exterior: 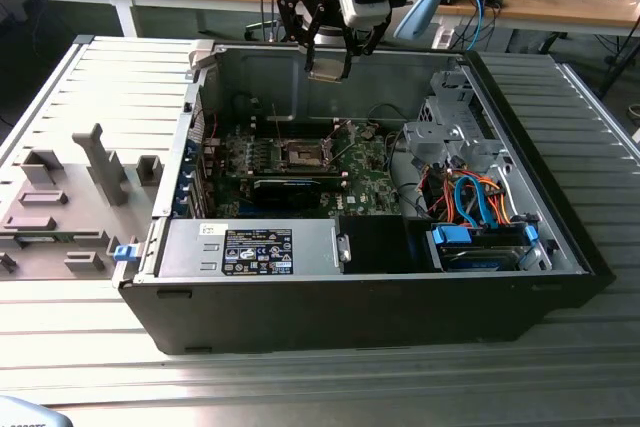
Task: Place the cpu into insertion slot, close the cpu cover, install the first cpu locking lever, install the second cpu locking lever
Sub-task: 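Place the cpu into insertion slot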
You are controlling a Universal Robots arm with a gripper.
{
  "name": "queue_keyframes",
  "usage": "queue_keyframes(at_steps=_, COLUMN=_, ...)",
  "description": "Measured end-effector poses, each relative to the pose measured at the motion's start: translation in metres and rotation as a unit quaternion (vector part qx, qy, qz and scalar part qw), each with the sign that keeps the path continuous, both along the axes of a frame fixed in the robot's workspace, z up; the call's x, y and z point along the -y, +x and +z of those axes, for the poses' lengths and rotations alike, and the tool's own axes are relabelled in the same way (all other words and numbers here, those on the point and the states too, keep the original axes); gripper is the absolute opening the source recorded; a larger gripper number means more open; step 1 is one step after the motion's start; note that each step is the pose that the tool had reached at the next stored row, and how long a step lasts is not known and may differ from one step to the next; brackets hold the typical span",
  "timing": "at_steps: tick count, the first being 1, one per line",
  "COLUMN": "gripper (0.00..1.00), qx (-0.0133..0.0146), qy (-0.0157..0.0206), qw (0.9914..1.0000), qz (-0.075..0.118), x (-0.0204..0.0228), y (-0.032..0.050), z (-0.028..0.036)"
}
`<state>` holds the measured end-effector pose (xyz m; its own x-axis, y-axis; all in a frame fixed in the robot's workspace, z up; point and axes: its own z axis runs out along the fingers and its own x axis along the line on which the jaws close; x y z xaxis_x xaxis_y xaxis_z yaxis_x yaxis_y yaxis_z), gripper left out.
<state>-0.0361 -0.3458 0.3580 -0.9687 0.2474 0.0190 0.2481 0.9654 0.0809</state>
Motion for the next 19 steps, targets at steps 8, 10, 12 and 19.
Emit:
queue_keyframes(at_steps=8, gripper=0.54, qx=0.0, qy=0.0, qw=1.0, qz=-0.003, x=0.0, y=0.0, z=0.0)
queue_keyframes(at_steps=10, gripper=0.54, qx=0.0, qy=0.0, qw=1.0, qz=-0.003, x=0.0, y=0.0, z=0.0)
queue_keyframes(at_steps=12, gripper=0.54, qx=0.0, qy=0.0, qw=0.99999, qz=-0.004, x=0.0, y=0.0, z=0.0)
queue_keyframes(at_steps=19, gripper=0.54, qx=0.0, qy=0.0, qw=0.99998, qz=-0.006, x=0.0, y=0.0, z=0.0)
